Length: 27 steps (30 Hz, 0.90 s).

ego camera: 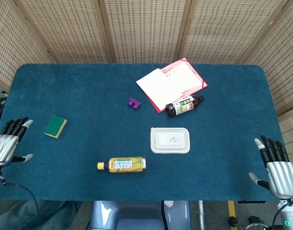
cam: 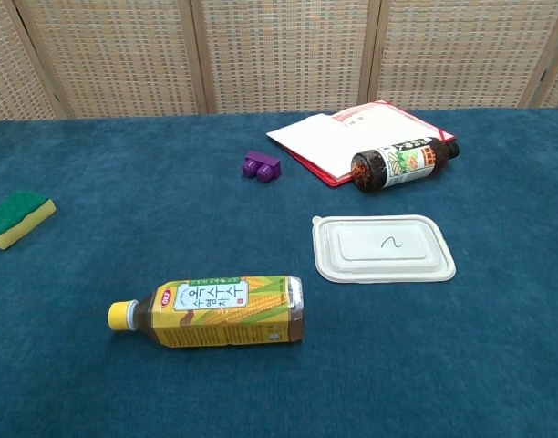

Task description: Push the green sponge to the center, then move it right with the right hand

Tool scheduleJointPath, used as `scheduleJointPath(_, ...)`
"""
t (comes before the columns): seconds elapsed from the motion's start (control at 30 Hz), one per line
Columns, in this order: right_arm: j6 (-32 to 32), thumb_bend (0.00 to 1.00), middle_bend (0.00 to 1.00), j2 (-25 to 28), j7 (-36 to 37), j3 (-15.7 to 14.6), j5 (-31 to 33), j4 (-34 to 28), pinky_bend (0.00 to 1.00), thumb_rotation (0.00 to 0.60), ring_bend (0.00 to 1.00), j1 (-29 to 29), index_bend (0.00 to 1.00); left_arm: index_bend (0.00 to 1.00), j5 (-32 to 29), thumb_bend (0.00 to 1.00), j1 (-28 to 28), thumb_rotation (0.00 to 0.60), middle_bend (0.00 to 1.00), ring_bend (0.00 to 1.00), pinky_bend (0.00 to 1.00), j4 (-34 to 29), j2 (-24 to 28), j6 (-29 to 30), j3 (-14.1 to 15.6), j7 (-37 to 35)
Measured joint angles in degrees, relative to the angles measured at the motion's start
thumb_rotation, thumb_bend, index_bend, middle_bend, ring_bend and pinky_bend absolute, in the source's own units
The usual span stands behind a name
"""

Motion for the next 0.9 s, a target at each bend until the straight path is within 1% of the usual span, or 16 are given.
scheduleJointPath(0.17, -0.96, 0.00, 0.00, -1.36, -2.29, 0.52, 1.78, 0.71, 0.00, 0.600, 0.00, 0.40, 0.03, 0.00, 1.35, 0.05, -5.34, 0.600, 0.00, 0.00, 0.00, 12.25, -4.34, -5.88, 0.41, -4.51)
scheduleJointPath(0.37, -2.07, 0.00, 0.00, -2.91, -4.52, 1.15, 3.74, 1.93, 0.00, 0.600, 0.00, 0.94, 0.04, 0.00, 3.92, 0.05, -10.89, 0.600, 0.00, 0.00, 0.00, 30.52, -13.11, -11.60, 2.36, -10.57)
scheduleJointPath(0.47, -2.34, 0.00, 0.00, -3.48, -5.29, 1.27, 4.27, 2.38, 0.00, 0.600, 0.00, 1.08, 0.04, 0.00, 5.09, 0.05, -13.28, 0.600, 0.00, 0.00, 0.00, 38.23, -17.56, -13.66, 3.56, -13.98)
scheduleJointPath(0.57, -2.76, 0.00, 0.00, -4.12, -6.23, 1.29, 4.80, 2.90, 0.00, 0.600, 0.00, 1.25, 0.03, 0.00, 6.51, 0.05, -15.72, 0.600, 0.00, 0.00, 0.00, 44.24, -21.71, -15.47, 5.11, -16.87)
scheduleJointPath(0.67, -3.08, 0.00, 0.00, -4.68, -6.90, 1.30, 5.12, 3.24, 0.00, 0.600, 0.00, 1.43, 0.04, 0.00, 7.72, 0.05, -17.96, 0.600, 0.00, 0.00, 0.00, 48.17, -24.94, -17.05, 6.58, -18.75)
scheduleJointPath(0.9, -2.95, 0.00, 0.00, -4.91, -6.90, 1.62, 5.89, 3.76, 0.00, 0.600, 0.00, 1.46, 0.04, 0.00, 8.09, 0.05, -19.49, 0.600, 0.01, 0.00, 0.00, 52.38, -28.21, -19.24, 8.08, -19.21)
